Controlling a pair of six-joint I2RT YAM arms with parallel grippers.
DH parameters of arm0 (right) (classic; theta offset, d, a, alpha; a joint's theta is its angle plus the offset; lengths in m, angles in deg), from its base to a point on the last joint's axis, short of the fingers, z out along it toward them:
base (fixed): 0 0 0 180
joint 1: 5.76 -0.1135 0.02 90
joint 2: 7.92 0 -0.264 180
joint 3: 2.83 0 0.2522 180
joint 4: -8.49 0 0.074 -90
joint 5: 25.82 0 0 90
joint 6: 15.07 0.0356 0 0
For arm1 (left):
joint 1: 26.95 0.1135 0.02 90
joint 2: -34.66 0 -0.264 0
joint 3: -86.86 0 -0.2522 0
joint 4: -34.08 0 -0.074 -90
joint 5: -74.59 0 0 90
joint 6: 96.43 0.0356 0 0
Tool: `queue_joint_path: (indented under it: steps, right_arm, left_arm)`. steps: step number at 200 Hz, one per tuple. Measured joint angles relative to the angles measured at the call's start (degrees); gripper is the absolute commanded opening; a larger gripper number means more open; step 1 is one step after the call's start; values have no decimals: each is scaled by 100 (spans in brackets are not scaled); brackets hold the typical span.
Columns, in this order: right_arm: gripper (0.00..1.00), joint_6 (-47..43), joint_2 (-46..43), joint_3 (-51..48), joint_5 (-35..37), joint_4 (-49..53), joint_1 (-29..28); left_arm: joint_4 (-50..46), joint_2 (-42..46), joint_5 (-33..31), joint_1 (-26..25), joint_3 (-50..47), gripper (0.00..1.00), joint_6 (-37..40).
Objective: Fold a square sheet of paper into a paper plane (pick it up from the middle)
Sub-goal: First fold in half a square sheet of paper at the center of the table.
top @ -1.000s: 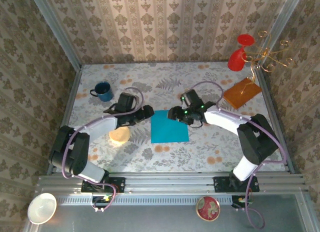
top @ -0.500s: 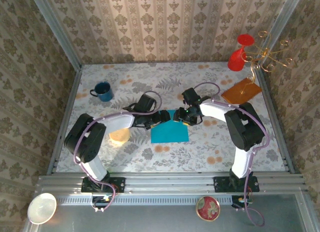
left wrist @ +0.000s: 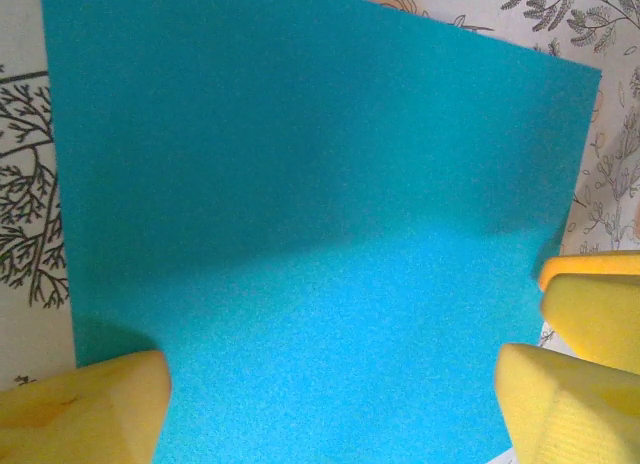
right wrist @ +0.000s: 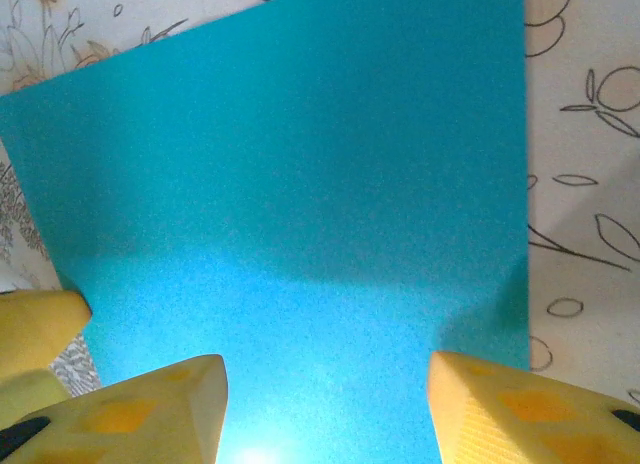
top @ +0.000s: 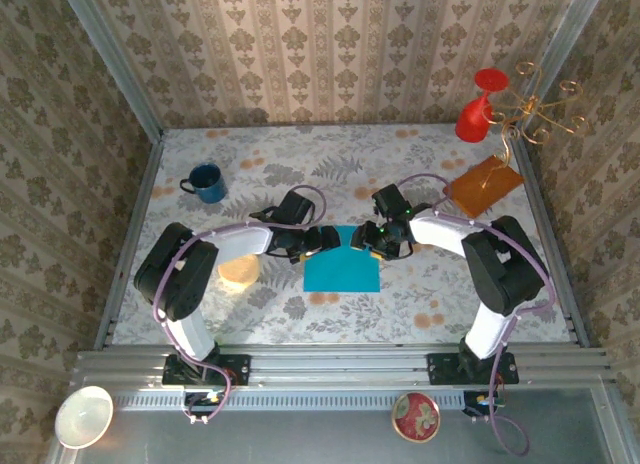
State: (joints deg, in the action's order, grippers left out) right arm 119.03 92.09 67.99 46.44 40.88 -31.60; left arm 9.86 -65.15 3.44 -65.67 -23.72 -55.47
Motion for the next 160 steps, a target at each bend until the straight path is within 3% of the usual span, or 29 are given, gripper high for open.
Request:
queue_joint_path:
  steps: [119,160]
  right_arm:
    - [53,-11,-39,-223,-81,50,11]
    - [51,52,13,-243,-181,-111,28]
  left_arm:
    - [98,26,319,-101,39,87,61]
    - [129,-122,326,-85,39,92,59]
